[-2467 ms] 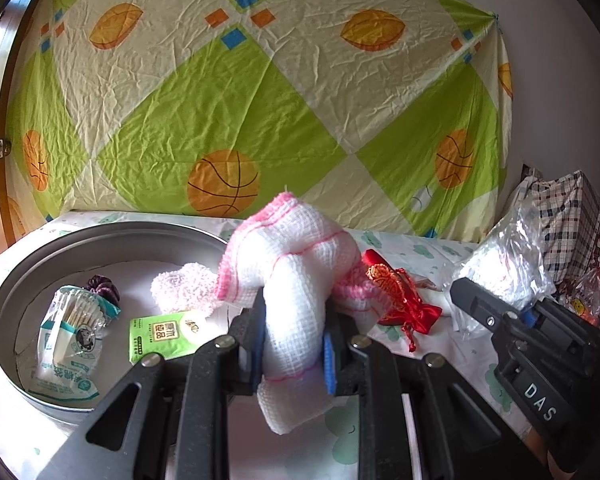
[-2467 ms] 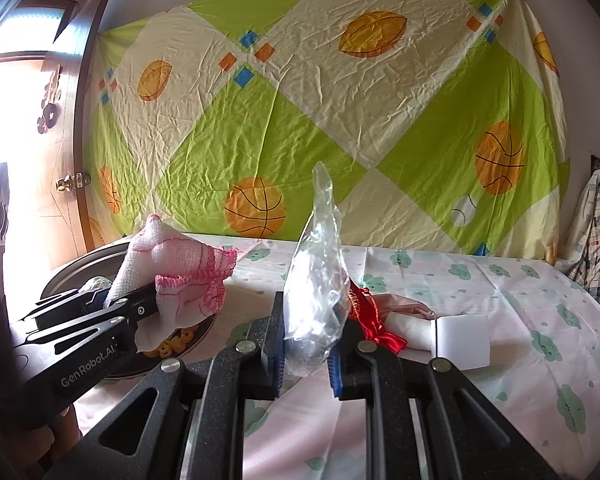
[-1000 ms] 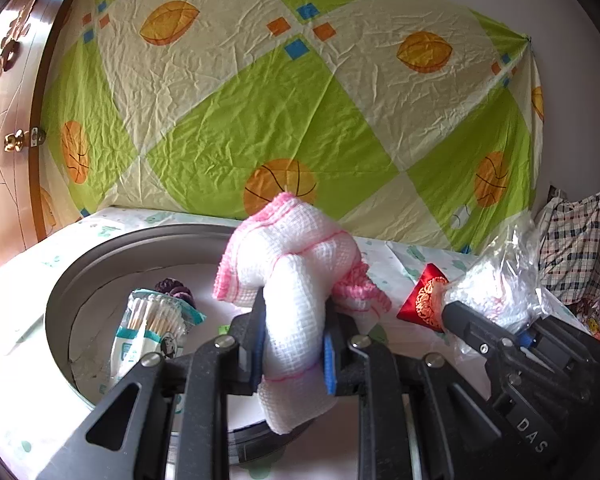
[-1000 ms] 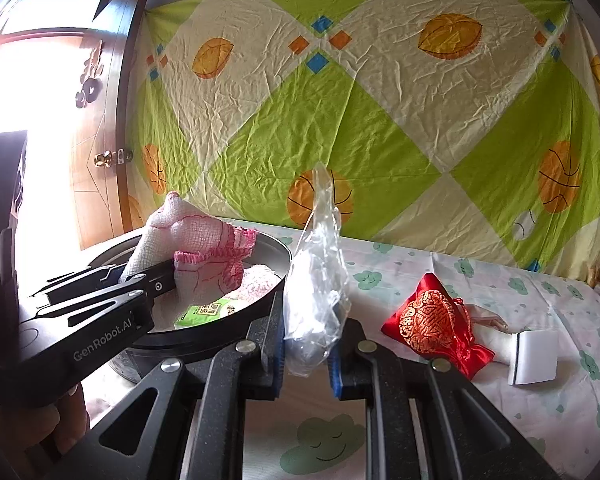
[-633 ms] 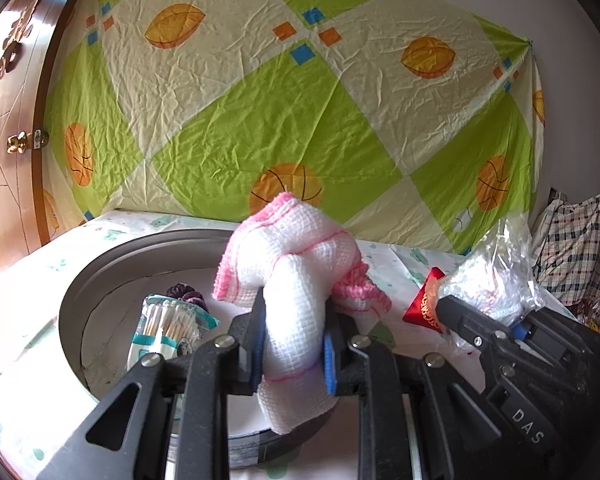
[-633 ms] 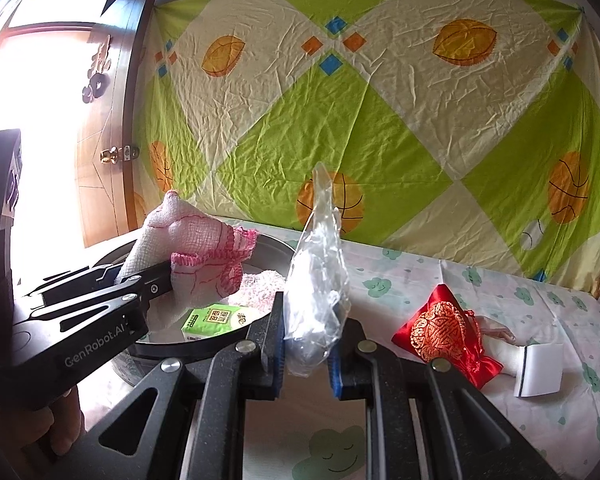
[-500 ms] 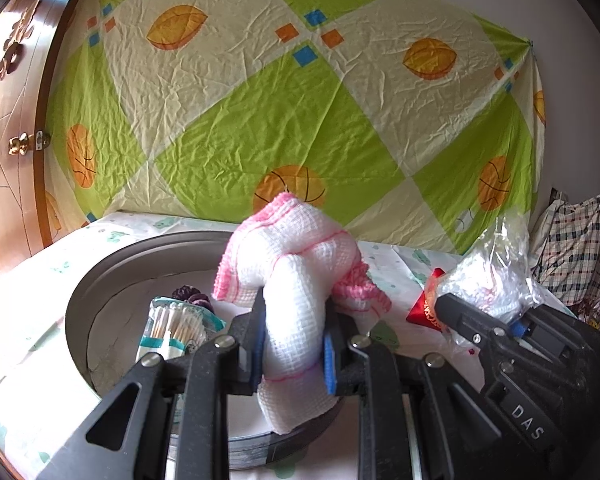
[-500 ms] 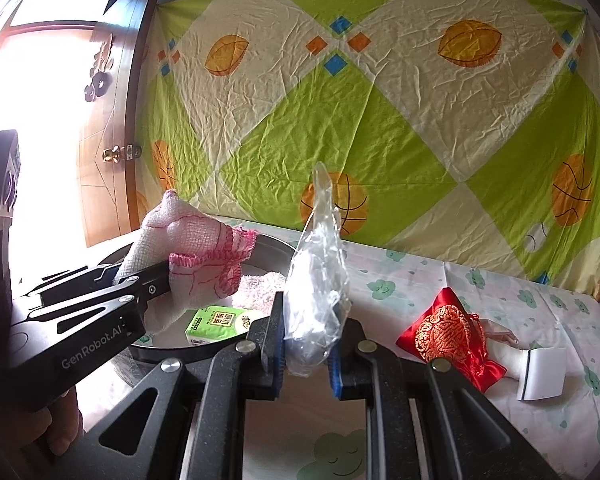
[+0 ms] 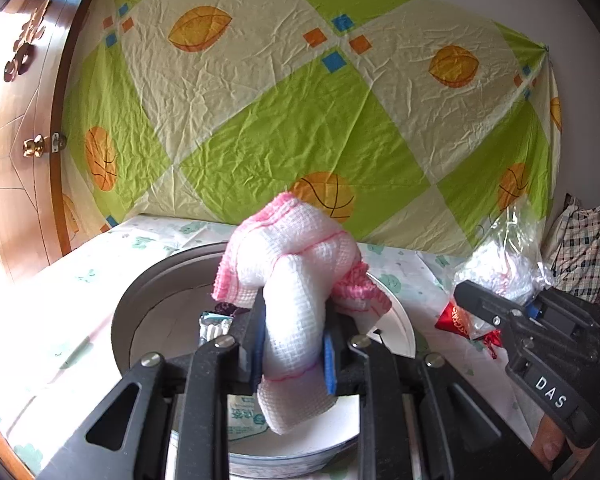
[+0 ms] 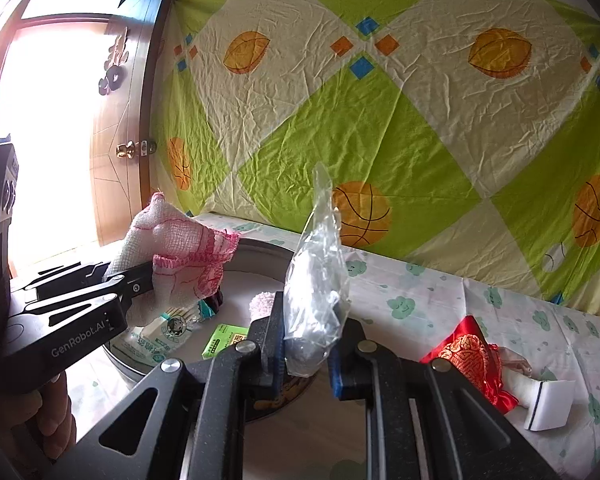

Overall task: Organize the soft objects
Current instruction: 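Lower the towel and plastic bag into the tin and open both grippers, then grasp the red brocade pouch with the left gripper while the right gripper grasps the white sponge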

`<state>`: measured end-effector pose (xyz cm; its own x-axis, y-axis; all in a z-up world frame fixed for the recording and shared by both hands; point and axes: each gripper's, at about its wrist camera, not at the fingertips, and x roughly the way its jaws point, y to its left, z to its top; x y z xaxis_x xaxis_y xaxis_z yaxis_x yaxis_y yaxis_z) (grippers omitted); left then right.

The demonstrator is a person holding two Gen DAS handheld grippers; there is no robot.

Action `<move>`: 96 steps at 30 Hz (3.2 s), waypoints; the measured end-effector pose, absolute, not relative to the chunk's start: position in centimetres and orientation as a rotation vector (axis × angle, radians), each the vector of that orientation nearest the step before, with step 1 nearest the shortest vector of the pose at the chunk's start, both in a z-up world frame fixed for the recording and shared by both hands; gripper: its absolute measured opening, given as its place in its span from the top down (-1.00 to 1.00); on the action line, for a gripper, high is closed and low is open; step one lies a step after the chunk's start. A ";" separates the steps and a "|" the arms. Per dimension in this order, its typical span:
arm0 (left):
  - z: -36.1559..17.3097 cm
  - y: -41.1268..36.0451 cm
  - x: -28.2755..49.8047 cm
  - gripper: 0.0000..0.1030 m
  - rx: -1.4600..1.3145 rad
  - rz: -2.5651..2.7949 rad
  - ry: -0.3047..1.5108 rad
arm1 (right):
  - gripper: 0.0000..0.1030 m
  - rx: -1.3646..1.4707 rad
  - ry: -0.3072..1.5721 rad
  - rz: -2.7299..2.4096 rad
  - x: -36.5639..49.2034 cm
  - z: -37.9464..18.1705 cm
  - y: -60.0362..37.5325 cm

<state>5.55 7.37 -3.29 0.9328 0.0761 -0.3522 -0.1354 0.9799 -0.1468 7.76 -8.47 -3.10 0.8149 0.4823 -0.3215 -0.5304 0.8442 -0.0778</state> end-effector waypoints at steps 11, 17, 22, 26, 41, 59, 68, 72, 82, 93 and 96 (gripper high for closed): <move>-2.0 11.4 8.7 0.60 -0.155 0.128 0.444 | 0.64 -0.197 0.393 0.650 11.3 -1.9 -4.2; -2.7 13.5 11.5 0.60 -0.188 0.125 0.563 | 0.64 -0.201 0.515 0.691 14.5 -3.2 -1.7; -3.0 14.6 13.2 0.60 -0.205 0.136 0.627 | 0.64 -0.200 0.593 0.695 16.9 -4.3 -0.5; -3.1 14.9 14.2 0.60 -0.203 0.137 0.674 | 0.64 -0.209 0.656 0.688 18.5 -5.3 0.1; -3.8 15.0 16.9 0.51 -0.171 0.148 0.757 | 0.64 -0.215 0.693 0.680 20.3 -5.7 0.8; -2.1 13.6 11.8 -0.72 -0.203 0.179 0.598 | -0.33 -0.126 0.551 0.666 15.7 -2.8 -6.8; -1.5 5.8 9.6 -0.91 -0.127 0.075 0.522 | -0.39 -0.051 0.555 0.540 13.4 -4.2 -16.4; -1.7 1.4 9.7 -0.94 -0.082 0.007 0.514 | -0.39 -0.018 0.562 0.465 13.0 -4.9 -20.4; -4.1 -7.9 13.2 -0.97 0.036 -0.128 0.627 | -0.49 0.009 0.544 0.240 13.5 -5.6 -28.1; -5.6 -13.1 18.7 -0.97 0.086 -0.119 0.691 | -0.51 0.039 0.641 0.109 16.5 -7.9 -31.8; -6.1 -13.5 20.0 -0.97 0.098 -0.101 0.701 | -0.52 0.048 0.667 0.109 17.5 -8.2 -31.9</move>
<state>20.02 -13.54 -6.09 0.7598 -0.0601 -0.6474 0.1258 0.9905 0.0556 17.48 -31.93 -8.18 0.7803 0.1166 -0.6145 -0.0855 0.9931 0.0799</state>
